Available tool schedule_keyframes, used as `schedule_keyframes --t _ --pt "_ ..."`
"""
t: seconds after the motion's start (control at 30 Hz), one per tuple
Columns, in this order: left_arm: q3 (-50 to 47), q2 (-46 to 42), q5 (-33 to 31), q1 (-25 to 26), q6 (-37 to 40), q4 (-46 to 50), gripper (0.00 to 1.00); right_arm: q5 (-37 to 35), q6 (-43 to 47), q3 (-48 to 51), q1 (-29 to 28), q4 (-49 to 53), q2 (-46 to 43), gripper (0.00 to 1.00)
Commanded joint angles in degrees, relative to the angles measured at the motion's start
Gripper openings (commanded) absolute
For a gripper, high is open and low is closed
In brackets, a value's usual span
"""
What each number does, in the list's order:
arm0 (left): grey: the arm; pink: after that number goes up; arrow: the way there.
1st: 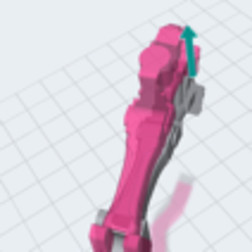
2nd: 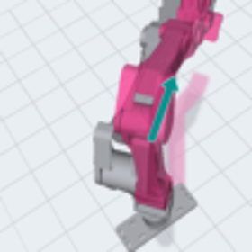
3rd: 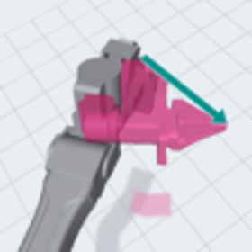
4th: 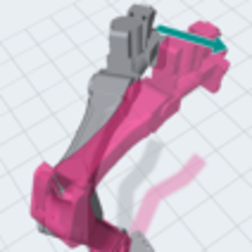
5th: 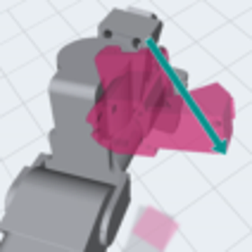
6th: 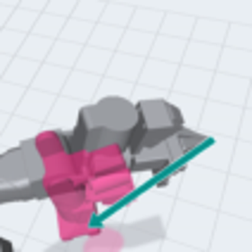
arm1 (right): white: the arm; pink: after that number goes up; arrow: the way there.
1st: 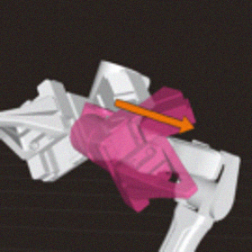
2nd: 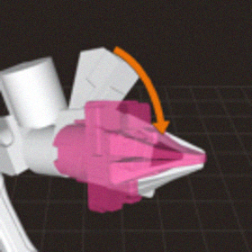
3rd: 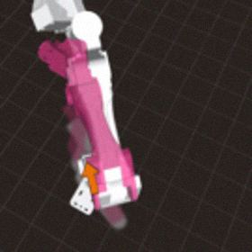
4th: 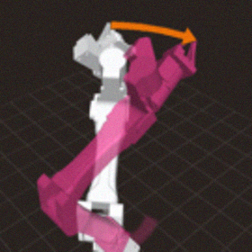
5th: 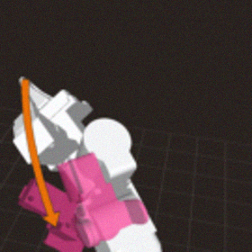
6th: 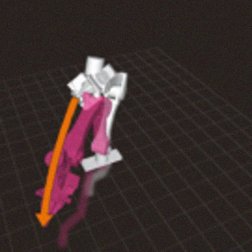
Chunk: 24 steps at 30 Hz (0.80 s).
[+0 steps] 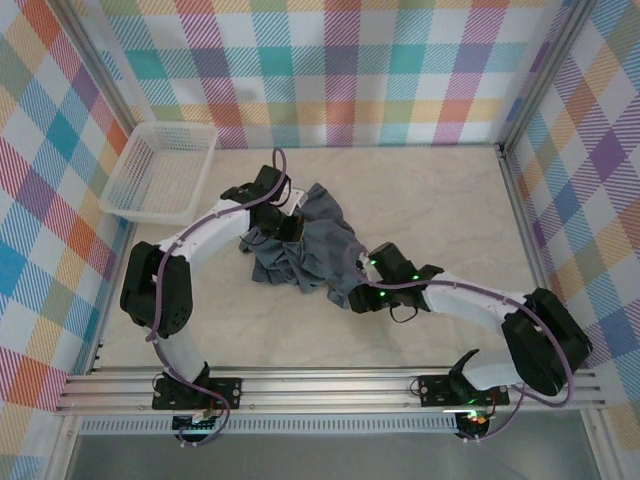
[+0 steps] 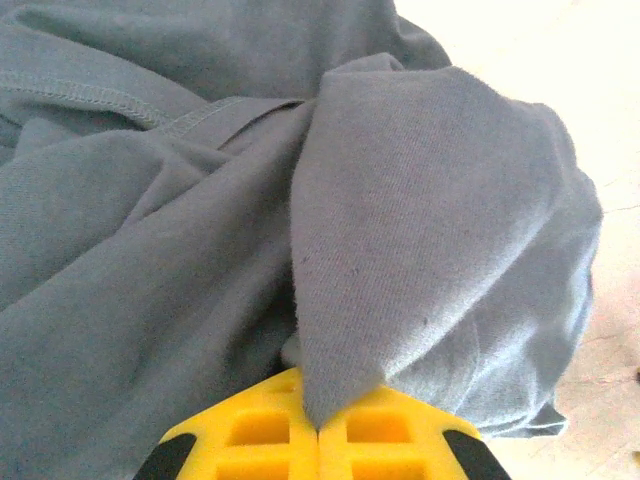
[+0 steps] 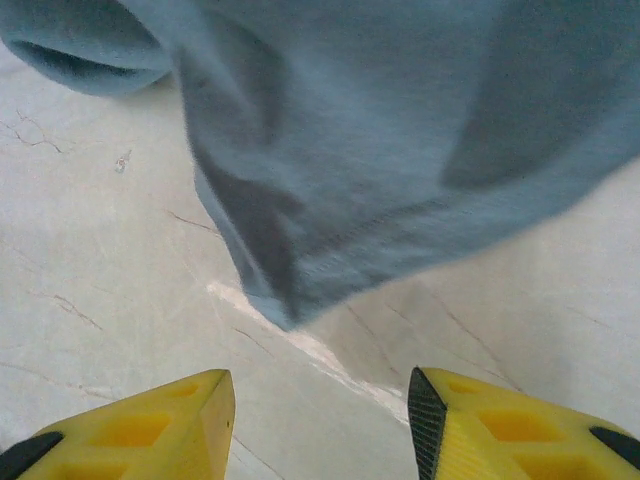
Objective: Fold the inside-out t-shirt
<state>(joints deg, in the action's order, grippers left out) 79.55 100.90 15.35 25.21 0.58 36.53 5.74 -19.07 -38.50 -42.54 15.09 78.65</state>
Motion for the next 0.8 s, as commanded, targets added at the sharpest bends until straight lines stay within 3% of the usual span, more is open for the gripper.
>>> schedule_keyframes --t 0.0,0.1,0.2,0.37,0.5,0.67,0.77 --pt "1.40 -0.46 3.33 -0.95 -1.94 -0.19 0.00 -9.80 -5.22 -4.18 -4.85 0.13 2.76 0.53" --pt "0.94 -0.79 4.06 -0.95 -2.80 -1.01 0.00 -16.18 -6.60 -6.50 -7.53 0.19 5.67 0.55" --pt "1.33 -0.66 4.07 -0.96 -2.75 -0.43 0.00 -17.32 -5.98 -6.93 -7.73 -1.87 8.46 0.54" --pt "2.17 -0.68 3.83 -1.09 -2.73 -0.02 0.00 -6.02 -0.79 -8.21 -7.81 -5.57 14.96 0.52" --pt "2.85 -0.75 2.99 -1.29 -3.04 0.37 0.00 -3.96 -1.66 -9.71 -7.92 -3.88 19.13 0.42" --pt "3.32 -1.06 3.04 -2.92 -4.12 0.26 0.00 -6.07 -4.41 -5.48 -7.98 -5.09 14.34 0.33" --pt "4.15 -0.95 5.24 -3.59 -4.28 -0.36 0.00 -8.69 -4.25 -3.91 -8.04 -4.32 10.28 0.22"
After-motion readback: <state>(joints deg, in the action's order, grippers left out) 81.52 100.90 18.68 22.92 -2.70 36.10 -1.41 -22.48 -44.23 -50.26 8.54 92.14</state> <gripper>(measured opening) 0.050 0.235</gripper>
